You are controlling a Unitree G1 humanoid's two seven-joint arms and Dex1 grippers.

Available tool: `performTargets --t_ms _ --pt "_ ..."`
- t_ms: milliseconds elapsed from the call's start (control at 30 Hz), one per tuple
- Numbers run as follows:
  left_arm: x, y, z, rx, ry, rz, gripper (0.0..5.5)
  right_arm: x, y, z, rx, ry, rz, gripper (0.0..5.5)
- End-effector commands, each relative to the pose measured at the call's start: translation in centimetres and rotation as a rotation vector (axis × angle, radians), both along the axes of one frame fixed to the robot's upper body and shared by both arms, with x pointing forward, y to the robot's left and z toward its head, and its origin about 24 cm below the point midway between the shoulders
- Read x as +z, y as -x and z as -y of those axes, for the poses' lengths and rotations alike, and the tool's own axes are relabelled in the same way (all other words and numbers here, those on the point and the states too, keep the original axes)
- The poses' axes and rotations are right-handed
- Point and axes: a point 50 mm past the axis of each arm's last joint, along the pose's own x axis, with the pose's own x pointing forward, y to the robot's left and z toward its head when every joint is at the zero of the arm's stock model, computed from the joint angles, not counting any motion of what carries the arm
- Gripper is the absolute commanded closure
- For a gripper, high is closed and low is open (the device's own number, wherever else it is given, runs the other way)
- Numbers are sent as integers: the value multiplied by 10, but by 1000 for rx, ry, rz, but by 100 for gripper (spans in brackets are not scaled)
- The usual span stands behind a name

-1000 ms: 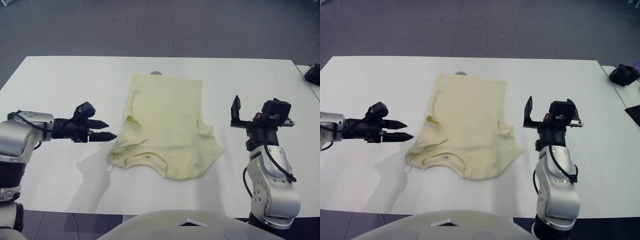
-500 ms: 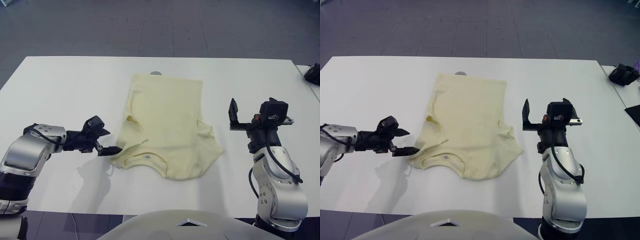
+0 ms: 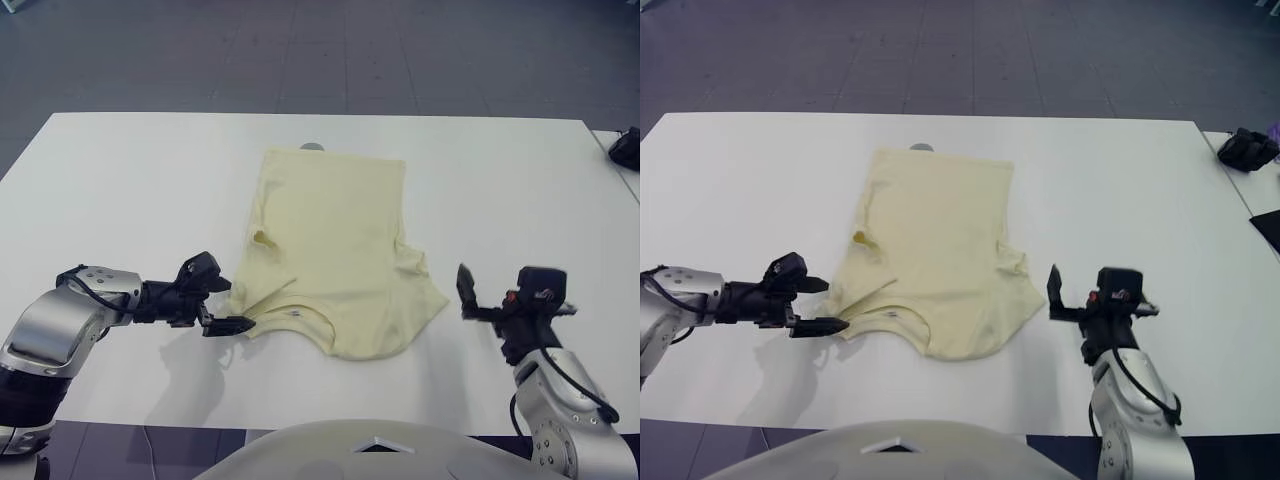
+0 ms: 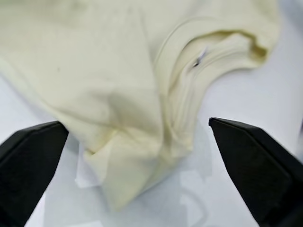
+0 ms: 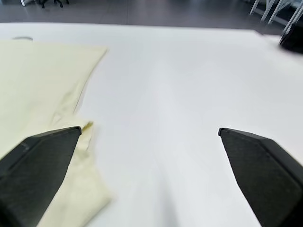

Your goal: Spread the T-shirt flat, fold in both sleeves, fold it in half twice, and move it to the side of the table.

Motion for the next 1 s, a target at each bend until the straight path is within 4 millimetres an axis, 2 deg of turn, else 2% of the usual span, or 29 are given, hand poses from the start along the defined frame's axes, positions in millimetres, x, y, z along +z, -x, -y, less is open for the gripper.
performTargets --t_ms 33,67,167,300,467,1000 --pt "34 -8 4 41 136 108 13 -20 4 -7 58 -128 -106 10" --pt "40 -11 5 63 167 133 13 -24 2 -10 77 -153 -122 10" --pt "55 -29 6 191 249 222 10 -33 -6 -14 105 -189 -149 62" --pt "61 -52 9 356 260 301 10 -41 -13 -17 120 -218 -173 122" --pt "58 -52 15 389 257 294 10 -45 -10 -17 114 -243 -194 199" --pt "53 -59 12 483 234 325 10 -44 -14 -15 138 -236 -198 465"
